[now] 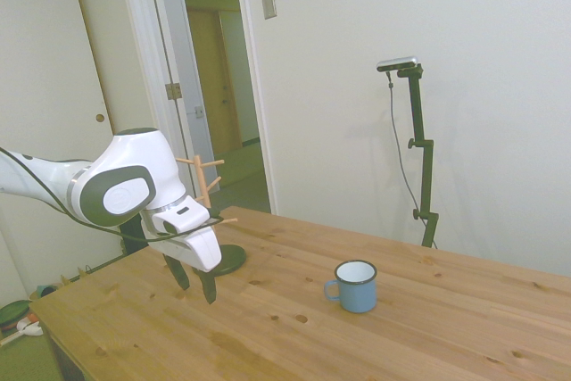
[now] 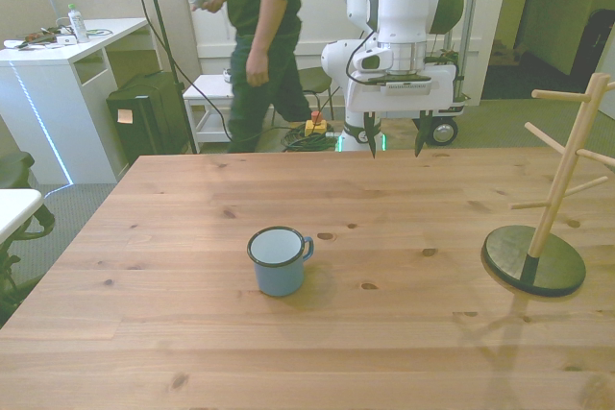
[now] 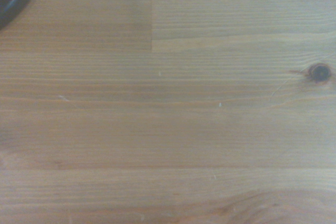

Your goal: Hang the mug

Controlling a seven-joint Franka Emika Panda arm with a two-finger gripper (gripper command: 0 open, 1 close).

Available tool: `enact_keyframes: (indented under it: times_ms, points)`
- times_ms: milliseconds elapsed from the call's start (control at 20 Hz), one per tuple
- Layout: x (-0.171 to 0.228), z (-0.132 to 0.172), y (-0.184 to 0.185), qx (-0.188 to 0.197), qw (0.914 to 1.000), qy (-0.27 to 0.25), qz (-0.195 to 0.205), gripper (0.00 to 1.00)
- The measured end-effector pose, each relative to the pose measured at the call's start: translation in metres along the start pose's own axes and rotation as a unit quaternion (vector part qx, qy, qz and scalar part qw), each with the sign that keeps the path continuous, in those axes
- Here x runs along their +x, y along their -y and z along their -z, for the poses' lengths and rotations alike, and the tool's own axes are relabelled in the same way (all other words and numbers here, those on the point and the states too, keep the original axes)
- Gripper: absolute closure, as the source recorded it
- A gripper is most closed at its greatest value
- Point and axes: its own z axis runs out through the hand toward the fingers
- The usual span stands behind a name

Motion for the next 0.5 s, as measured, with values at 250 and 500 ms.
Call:
enact_keyframes:
  times_ms: [250,500]
  points:
    - [0.024,0.013,-0.013,0.018,0.9993,0.012,-0.032,0.00]
    - [0.100,0.051,-0.055,0.041,0.9939,0.011,-0.102,0.00]
